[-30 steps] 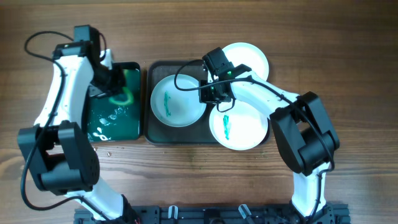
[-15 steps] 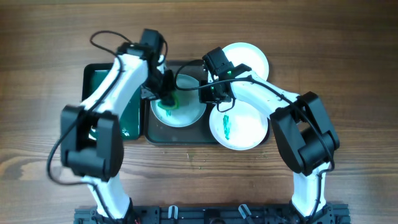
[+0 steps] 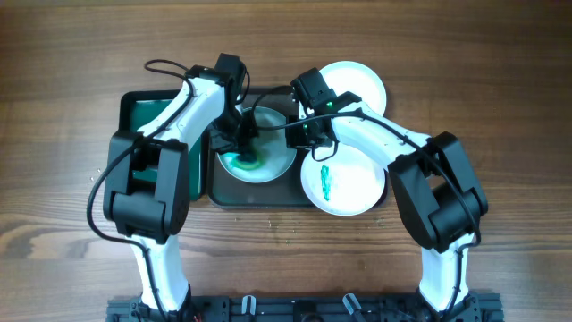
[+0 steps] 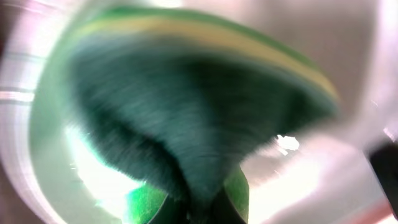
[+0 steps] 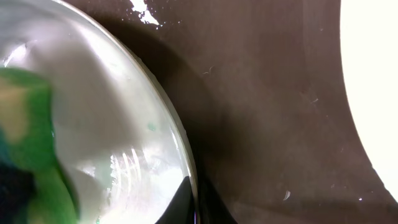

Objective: Clean dirty plates on tray and stack at the side
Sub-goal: 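Move the sponge onto the left plate and scrub it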

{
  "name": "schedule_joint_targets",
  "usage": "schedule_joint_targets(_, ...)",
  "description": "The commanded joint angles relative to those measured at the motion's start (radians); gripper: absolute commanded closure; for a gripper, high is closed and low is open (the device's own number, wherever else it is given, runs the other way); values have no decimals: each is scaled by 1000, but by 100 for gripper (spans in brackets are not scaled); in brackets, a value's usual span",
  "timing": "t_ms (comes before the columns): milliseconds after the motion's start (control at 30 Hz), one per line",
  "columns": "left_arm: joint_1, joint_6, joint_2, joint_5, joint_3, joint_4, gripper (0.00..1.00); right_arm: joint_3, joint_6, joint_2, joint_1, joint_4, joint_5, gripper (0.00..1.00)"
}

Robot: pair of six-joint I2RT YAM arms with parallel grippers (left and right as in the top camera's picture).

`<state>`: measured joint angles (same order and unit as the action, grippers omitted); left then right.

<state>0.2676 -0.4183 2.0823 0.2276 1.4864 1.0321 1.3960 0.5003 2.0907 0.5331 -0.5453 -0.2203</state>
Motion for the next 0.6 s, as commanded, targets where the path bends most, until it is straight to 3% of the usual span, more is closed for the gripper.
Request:
schedule_joint_targets(0, 40, 216, 28, 256, 3, 4, 96, 3, -3, 30, -6, -18, 11, 96)
schedule_joint_targets(133, 35, 162, 28, 128, 3, -25, 96, 3, -3, 30, -6, -23, 10, 96)
schedule_joint_targets(400, 9, -148, 28, -406, 3, -40, 96, 3, -3, 30, -6, -25, 11, 95)
schedule_joint_targets(567, 23, -164, 28, -405, 3, -9, 96, 3, -3, 30, -6, -25, 10, 95)
